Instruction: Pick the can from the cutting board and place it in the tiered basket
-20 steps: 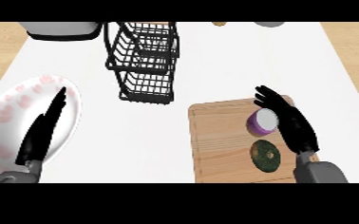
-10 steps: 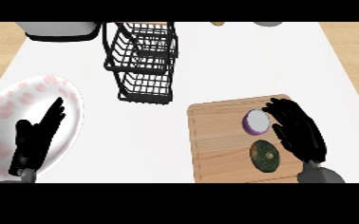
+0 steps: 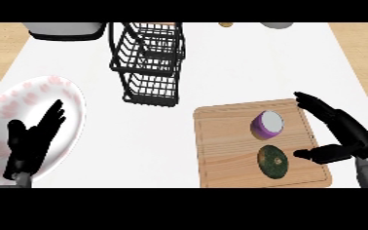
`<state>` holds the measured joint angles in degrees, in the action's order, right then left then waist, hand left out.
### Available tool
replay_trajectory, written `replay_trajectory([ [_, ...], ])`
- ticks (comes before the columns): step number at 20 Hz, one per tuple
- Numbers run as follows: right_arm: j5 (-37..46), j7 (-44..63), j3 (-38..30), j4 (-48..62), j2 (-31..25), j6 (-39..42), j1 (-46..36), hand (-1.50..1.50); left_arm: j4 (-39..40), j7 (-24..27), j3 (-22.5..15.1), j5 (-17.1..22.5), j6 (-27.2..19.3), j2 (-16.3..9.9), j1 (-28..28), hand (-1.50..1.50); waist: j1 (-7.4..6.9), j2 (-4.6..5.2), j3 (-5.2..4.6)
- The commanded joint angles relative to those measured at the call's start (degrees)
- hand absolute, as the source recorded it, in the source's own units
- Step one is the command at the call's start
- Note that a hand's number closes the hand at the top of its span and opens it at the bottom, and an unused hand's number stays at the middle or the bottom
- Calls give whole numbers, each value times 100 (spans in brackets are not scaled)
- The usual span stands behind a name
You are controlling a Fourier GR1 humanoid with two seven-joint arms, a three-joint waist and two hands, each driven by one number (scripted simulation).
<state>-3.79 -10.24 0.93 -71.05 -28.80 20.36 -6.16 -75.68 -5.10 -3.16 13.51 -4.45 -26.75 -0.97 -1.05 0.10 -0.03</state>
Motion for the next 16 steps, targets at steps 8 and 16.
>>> replay_trajectory([
  [8,134,1529,458,174,-205,1456,-1676,-150,-225,-61,359,83,405,-155,-288,0,38,-11,2],
  [16,-114,2555,431,296,-366,2453,-1852,-150,-13,-93,421,-132,440,75,-176,0,64,-5,2],
])
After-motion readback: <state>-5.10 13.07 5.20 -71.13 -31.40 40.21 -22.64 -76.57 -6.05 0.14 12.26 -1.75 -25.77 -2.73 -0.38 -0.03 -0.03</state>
